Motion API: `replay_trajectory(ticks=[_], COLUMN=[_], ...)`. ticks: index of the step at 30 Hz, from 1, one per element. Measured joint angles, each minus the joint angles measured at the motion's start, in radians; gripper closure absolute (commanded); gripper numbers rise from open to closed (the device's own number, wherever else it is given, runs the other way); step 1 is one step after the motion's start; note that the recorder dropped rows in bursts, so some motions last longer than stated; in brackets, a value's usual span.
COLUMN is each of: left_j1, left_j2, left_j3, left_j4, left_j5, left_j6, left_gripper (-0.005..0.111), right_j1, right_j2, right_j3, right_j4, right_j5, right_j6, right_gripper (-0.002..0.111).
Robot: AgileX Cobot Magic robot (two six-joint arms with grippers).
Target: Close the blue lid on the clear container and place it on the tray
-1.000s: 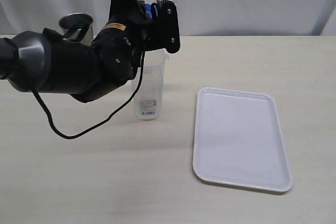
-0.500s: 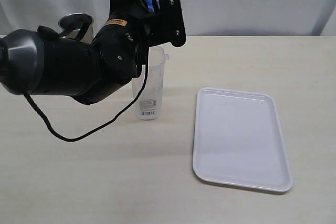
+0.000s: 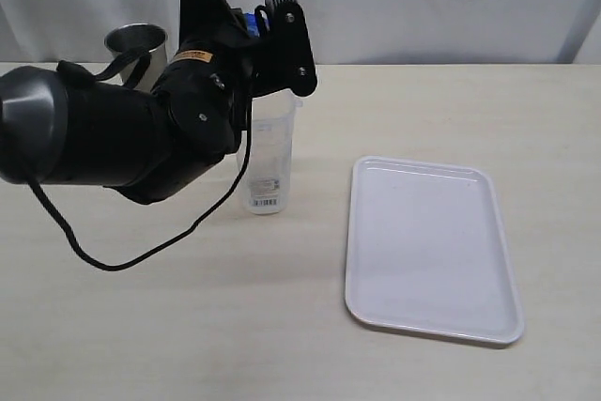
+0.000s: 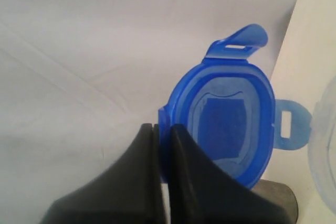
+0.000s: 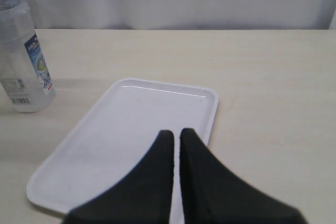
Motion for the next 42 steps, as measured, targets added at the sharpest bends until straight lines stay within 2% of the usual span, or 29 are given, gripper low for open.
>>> replay_trajectory(ticks=[9, 27, 34, 42], left_j1=[-0.055, -0.056, -0.061, -0.070], left_j2=[0.000, 0.000, 0.000, 0.000], left_j3=[0.000, 0.004, 0.079, 0.093], left_j4=[0.004, 0.041, 0.065, 0.078], left_j5=[-0.011, -0.079, -0.119, -0.141], left_j6=[0.000, 0.000, 0.000, 0.000], left_gripper=[0.107, 0.107, 0.107, 0.107], right_j1=[0.000, 0.000, 0.000, 0.000], right_j2=[0.000, 0.000, 0.000, 0.000], right_j3=[0.000, 0.000, 0.000, 0.000], right_j4=[0.000, 0.000, 0.000, 0.000], right_j5=[0.000, 0.000, 0.000, 0.001], right_j6=[0.000, 0.000, 0.000, 0.000], right_gripper=[0.104, 0.104, 0.104, 0.104])
